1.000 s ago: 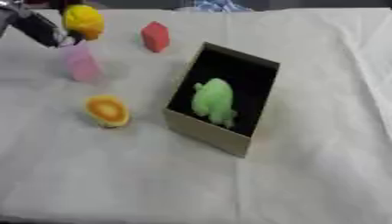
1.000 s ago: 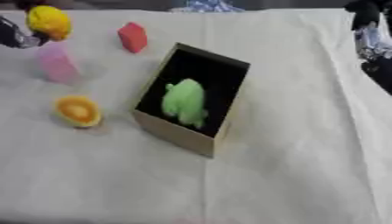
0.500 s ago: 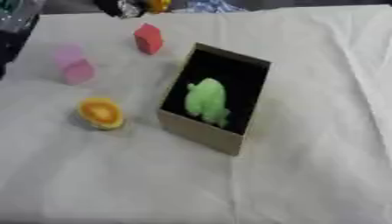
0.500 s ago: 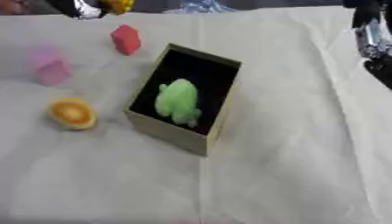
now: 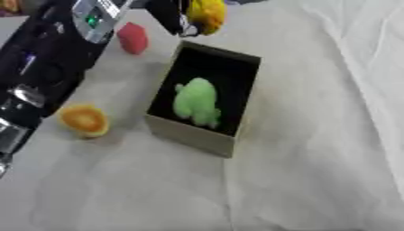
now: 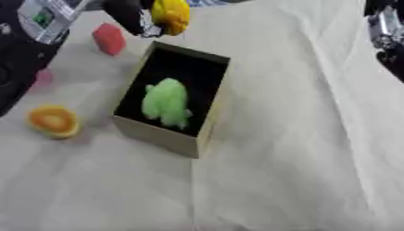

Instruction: Pick up objects on the table and place them in the box.

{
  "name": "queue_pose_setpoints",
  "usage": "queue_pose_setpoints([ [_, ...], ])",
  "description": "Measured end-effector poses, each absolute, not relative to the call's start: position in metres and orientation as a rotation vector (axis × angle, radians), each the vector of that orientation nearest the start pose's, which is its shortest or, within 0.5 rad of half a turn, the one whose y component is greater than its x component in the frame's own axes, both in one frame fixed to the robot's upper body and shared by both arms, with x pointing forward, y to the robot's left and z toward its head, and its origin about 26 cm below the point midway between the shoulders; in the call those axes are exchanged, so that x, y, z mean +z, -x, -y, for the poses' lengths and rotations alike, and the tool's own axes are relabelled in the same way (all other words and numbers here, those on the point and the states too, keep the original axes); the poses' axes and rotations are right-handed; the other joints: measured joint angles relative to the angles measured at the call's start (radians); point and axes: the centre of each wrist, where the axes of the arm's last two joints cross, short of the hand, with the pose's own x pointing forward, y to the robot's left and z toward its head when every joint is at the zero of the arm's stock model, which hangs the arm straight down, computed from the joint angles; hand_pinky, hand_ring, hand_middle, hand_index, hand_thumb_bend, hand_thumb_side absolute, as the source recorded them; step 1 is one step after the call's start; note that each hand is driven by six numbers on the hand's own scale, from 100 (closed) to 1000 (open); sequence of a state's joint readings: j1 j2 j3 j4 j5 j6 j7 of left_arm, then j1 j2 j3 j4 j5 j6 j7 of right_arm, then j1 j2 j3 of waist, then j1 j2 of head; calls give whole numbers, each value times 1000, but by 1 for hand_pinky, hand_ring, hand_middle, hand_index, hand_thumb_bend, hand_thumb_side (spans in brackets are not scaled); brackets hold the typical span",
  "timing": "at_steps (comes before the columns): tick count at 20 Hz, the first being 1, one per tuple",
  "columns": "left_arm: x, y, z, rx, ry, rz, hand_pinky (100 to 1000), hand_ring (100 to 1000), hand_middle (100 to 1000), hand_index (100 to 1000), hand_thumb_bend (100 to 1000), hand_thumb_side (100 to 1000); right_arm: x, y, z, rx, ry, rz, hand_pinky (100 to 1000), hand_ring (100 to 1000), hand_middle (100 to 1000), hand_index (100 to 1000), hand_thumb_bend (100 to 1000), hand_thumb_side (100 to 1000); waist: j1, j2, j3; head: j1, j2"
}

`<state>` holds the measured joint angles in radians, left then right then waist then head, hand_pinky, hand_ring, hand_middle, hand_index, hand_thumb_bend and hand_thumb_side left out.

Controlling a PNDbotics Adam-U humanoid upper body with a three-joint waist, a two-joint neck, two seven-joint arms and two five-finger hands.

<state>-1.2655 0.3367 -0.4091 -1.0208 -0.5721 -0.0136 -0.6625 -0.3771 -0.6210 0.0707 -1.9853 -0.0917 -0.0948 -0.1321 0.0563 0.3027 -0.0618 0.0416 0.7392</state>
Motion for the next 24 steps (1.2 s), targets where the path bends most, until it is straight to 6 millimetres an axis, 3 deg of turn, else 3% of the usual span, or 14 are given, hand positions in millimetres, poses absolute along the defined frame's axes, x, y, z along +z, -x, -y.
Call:
queue_pose_setpoints([
  [11, 278, -477, -101, -1922, -520, 1438, 704, 636, 569, 689, 288, 226, 242, -304, 277, 517, 247, 2410, 1000, 759, 763, 835, 100, 523, 3, -1, 3, -3, 0],
  [12, 277, -477, -101, -1928, -525, 1434, 707, 642, 575, 695, 312, 238, 242, -304, 277, 516, 247, 2410, 1000, 759, 762, 835, 100, 523, 3, -2, 2, -3, 0],
  [14, 275, -478, -100, -1940, -528, 1429, 764, 743, 713, 819, 475, 393, 242, -304, 277, 514, 245, 2409, 1000, 758, 762, 835, 100, 523, 3, -5, 3, -3, 0],
  [15, 275, -478, -100, -1946, -530, 1428, 777, 757, 733, 845, 511, 431, 242, -304, 277, 514, 245, 2409, 1000, 758, 762, 835, 100, 523, 3, -6, 3, -3, 0],
  [19, 279, -472, -98, -1977, -554, 1454, 790, 764, 737, 858, 593, 474, 239, -303, 278, 506, 248, 2400, 1000, 757, 760, 834, 100, 523, 4, -7, 14, -8, 0],
  [21, 286, -465, -99, -1993, -576, 1484, 792, 765, 740, 861, 579, 481, 238, -303, 278, 498, 247, 2396, 1000, 757, 760, 835, 100, 523, 4, -7, 19, -12, 0],
  [24, 304, -451, -101, -1999, -620, 1555, 776, 738, 698, 824, 483, 389, 236, -303, 278, 493, 245, 2391, 1000, 757, 761, 835, 100, 523, 4, -10, 26, -18, 0],
])
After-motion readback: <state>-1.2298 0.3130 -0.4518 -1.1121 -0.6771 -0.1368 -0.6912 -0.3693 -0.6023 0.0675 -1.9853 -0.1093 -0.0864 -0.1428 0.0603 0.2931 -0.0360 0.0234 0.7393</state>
